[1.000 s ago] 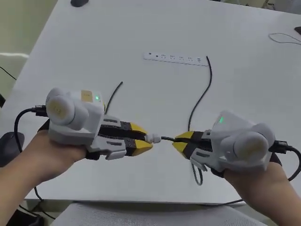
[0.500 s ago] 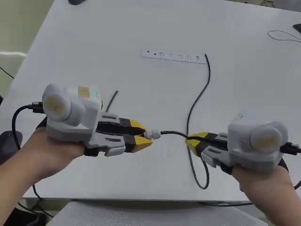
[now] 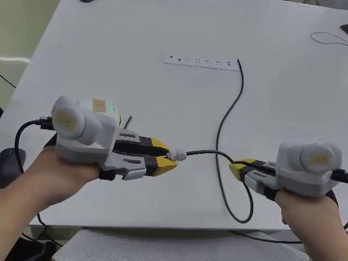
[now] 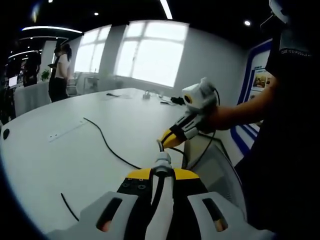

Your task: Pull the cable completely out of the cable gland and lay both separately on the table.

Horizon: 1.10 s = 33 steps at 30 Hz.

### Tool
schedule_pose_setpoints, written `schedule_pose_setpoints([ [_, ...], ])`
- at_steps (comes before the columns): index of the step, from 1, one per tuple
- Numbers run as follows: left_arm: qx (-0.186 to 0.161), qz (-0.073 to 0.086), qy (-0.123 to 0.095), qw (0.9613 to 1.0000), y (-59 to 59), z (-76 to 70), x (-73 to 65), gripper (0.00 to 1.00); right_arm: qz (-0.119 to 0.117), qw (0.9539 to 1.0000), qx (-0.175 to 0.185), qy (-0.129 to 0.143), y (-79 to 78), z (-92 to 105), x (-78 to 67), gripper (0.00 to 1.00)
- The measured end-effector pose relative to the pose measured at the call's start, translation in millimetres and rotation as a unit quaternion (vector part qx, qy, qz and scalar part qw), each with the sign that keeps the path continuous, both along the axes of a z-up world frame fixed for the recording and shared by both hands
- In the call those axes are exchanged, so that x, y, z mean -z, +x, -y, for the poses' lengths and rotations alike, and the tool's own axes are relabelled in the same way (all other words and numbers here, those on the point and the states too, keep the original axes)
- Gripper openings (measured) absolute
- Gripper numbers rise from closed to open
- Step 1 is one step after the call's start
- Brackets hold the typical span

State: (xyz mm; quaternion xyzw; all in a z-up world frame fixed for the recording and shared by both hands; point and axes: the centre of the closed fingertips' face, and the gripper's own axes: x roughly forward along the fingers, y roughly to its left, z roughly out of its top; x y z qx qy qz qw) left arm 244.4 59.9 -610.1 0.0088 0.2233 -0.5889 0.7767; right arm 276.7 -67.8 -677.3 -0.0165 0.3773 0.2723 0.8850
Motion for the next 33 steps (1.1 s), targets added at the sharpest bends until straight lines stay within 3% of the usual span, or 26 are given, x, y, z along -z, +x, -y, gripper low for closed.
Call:
schedule_pose_setpoints([
  [8,0.003,-0.003,-0.004,1.0,-0.5,4.8,0.1,0.14,-0.022,0.9978,0.06,0.017,-0.4,20.9,8.5,0.0],
  [11,0.003,-0.003,-0.002,1.0,0.6,6.1,1.6,0.14,-0.029,0.9973,0.062,0.025,-3.3,19.5,11.6,0.0],
  [18,0.006,-0.005,0.006,0.9999,2.0,6.9,4.5,0.14,-0.021,0.9979,0.058,0.022,-2.6,19.9,9.6,0.01],
  [25,0.004,-0.008,0.012,0.9999,5.8,5.1,6.0,0.14,0.007,0.9996,0.028,-0.008,2.4,19.4,-0.4,0.03],
  [28,0.001,-0.008,0.011,0.9999,7.5,3.0,5.0,0.14,0.016,0.9997,0.02,0.0,4.6,15.8,-11.6,0.12],
  [32,-0.004,-0.008,0.006,0.9999,10.0,1.0,2.4,0.14,0.05,0.9976,-0.035,-0.031,6.9,5.3,-30.0,0.17],
  [33,-0.001,-0.009,0.007,0.9999,9.2,1.5,2.6,0.14,0.05,0.9966,-0.052,-0.039,4.2,0.5,-32.3,0.18],
])
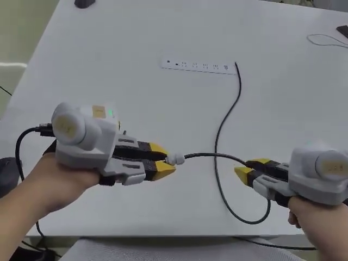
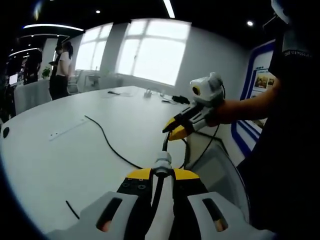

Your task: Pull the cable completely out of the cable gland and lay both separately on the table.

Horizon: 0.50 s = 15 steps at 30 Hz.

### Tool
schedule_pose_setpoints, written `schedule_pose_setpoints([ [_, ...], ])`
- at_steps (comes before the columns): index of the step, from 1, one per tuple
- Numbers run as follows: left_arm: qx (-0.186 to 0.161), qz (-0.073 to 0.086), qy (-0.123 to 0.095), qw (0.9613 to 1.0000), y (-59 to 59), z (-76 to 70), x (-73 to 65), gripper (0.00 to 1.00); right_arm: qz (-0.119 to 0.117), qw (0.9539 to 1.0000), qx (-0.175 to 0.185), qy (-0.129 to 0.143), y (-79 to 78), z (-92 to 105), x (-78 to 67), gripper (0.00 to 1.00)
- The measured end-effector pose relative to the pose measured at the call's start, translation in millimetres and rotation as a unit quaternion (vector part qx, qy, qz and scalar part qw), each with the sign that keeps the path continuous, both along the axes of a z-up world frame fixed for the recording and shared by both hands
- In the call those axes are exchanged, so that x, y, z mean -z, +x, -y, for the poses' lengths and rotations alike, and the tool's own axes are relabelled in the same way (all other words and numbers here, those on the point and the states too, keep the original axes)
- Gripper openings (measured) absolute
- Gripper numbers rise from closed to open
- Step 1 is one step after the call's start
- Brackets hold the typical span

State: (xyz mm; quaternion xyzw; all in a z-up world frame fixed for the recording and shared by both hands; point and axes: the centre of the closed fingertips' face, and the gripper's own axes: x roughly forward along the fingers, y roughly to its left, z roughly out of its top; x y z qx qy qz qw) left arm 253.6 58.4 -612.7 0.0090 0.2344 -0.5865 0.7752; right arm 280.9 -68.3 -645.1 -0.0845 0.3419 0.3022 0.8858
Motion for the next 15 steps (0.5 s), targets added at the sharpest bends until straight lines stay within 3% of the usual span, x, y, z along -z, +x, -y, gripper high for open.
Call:
schedule_pose_setpoints([
  [2,0.002,0.003,0.001,1.0,-0.5,1.2,-0.3,0.14,0.033,0.9987,-0.039,-0.006,2.6,-16.3,-14.1,0.24],
  [3,0.002,0.002,0.001,1.0,-0.5,1.6,-0.5,0.14,0.038,0.998,-0.049,-0.009,2.0,-19.6,-16.3,0.26],
  [5,0.003,0.002,0.001,1.0,-0.7,2.8,-0.4,0.14,0.05,0.9925,-0.1,-0.048,-2.9,-33.1,-20.9,0.24],
  [6,0.004,0.002,0.002,1.0,-1.0,3.4,0.0,0.14,0.063,0.987,-0.128,-0.075,-5.0,-41.4,-24.0,0.2],
  [8,0.005,0.002,0.002,1.0,-1.3,4.4,0.9,0.14,0.082,0.9765,-0.171,-0.102,-9.4,-57.0,-28.4,0.17],
  [11,0.009,0.001,0.009,0.9999,-3.2,6.4,4.4,0.14,0.094,0.9646,-0.215,-0.12,-16.8,-79.0,-31.5,0.16],
  [14,0.011,0.0,0.011,0.9999,-4.9,7.5,5.5,0.14,0.115,0.9451,-0.26,-0.161,-21.3,-92.9,-30.8,0.13],
  [15,0.012,0.0,0.011,0.9999,-5.2,7.8,5.3,0.14,0.116,0.9433,-0.266,-0.16,-22.6,-95.6,-30.6,0.13],
])
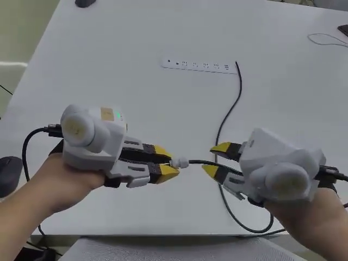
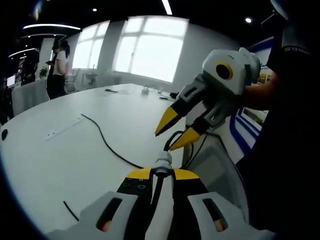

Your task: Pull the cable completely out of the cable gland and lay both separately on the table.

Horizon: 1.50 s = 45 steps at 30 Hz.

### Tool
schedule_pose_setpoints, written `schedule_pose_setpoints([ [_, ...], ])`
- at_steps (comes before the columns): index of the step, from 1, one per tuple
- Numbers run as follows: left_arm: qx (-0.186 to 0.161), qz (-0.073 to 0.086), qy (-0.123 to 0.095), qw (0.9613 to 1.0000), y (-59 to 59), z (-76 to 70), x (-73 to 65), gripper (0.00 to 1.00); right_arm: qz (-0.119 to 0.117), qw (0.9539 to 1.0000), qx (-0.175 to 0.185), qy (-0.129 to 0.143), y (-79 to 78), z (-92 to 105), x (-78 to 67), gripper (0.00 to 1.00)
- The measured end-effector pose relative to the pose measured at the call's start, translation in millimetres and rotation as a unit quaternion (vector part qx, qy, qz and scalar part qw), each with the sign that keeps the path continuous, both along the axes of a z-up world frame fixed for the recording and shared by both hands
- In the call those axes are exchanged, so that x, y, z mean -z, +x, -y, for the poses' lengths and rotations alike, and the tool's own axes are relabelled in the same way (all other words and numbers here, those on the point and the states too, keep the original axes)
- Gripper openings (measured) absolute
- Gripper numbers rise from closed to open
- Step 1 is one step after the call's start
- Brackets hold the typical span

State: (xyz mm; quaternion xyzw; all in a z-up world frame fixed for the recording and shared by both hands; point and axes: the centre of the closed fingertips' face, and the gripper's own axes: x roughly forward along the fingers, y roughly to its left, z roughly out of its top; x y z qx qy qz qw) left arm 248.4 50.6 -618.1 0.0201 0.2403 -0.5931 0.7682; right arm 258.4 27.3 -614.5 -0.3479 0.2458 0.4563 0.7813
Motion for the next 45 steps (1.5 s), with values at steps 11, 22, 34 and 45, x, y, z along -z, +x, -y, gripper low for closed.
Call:
schedule_pose_setpoints([
  [11,0.003,0.0,0.004,1.0,0.1,-0.5,3.1,0.14,0.003,0.9993,-0.031,-0.022,-4.9,-8.8,7.8,0.03],
  [22,0.008,0.005,0.006,0.9999,-0.8,-0.5,3.6,0.14,-0.032,0.9994,-0.006,0.013,-9.1,-6.6,14.4,0.0],
  [34,0.005,0.008,0.003,0.9999,2.1,-2.4,2.8,0.14,-0.051,0.9973,0.037,0.038,-1.5,4.1,16.8,0.0],
  [45,-0.006,0.011,-0.004,0.9999,1.5,-4.9,-3.0,0.14,-0.077,0.9895,0.099,0.073,5.8,28.4,24.3,0.0],
])
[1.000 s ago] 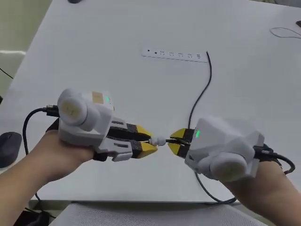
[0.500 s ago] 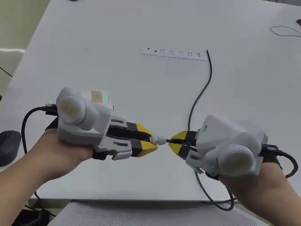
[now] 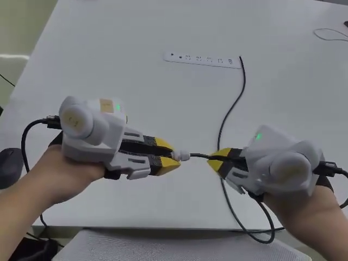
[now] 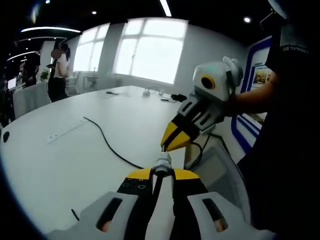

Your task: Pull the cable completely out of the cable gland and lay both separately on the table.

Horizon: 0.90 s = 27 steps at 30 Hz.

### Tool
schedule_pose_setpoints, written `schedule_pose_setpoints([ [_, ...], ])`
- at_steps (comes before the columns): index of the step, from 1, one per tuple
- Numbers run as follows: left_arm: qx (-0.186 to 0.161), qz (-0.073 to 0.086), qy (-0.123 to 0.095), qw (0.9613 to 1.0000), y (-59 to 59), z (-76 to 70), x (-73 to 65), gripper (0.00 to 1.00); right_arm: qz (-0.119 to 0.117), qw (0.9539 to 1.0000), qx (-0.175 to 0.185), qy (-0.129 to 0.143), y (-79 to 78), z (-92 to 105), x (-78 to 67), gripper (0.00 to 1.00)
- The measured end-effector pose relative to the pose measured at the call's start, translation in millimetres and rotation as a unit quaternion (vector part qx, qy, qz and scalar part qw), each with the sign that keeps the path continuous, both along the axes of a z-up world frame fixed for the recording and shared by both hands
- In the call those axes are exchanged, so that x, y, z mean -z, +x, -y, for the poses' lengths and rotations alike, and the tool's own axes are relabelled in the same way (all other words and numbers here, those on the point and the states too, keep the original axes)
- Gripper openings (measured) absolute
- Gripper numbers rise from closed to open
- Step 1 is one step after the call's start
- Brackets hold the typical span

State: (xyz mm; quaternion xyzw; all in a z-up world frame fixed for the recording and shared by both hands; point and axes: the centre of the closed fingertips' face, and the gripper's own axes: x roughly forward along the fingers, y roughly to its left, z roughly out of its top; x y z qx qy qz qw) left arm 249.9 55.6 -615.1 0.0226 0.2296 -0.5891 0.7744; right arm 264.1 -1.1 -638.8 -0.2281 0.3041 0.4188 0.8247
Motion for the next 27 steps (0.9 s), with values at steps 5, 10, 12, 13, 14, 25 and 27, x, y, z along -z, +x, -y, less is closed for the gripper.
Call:
schedule_pose_setpoints([
  [5,-0.002,-0.004,-0.001,1.0,-0.5,0.0,0.0,0.14,-0.011,0.9995,0.026,0.011,2.1,9.3,5.3,0.0],
  [10,-0.003,-0.003,-0.005,1.0,0.8,1.8,-1.5,0.14,-0.022,0.9977,0.058,0.03,6.5,18.4,8.6,0.0],
  [12,-0.002,-0.002,-0.005,1.0,0.8,2.7,-2.0,0.14,-0.024,0.9968,0.07,0.031,9.3,23.5,11.5,0.0],
  [13,-0.002,-0.002,-0.006,1.0,1.1,2.8,-2.2,0.14,-0.027,0.9961,0.077,0.032,10.9,26.3,13.4,0.0],
  [14,-0.002,-0.003,-0.006,1.0,1.4,2.5,-2.2,0.14,-0.029,0.9954,0.085,0.034,12.3,28.8,14.3,0.0],
  [25,0.0,0.003,0.0,1.0,1.9,4.3,-1.3,0.14,-0.059,0.9872,0.134,0.062,22.5,38.7,25.8,0.0],
  [27,0.0,0.003,0.001,1.0,2.0,4.7,-0.7,0.14,-0.061,0.9866,0.137,0.064,22.7,38.7,27.0,0.0],
])
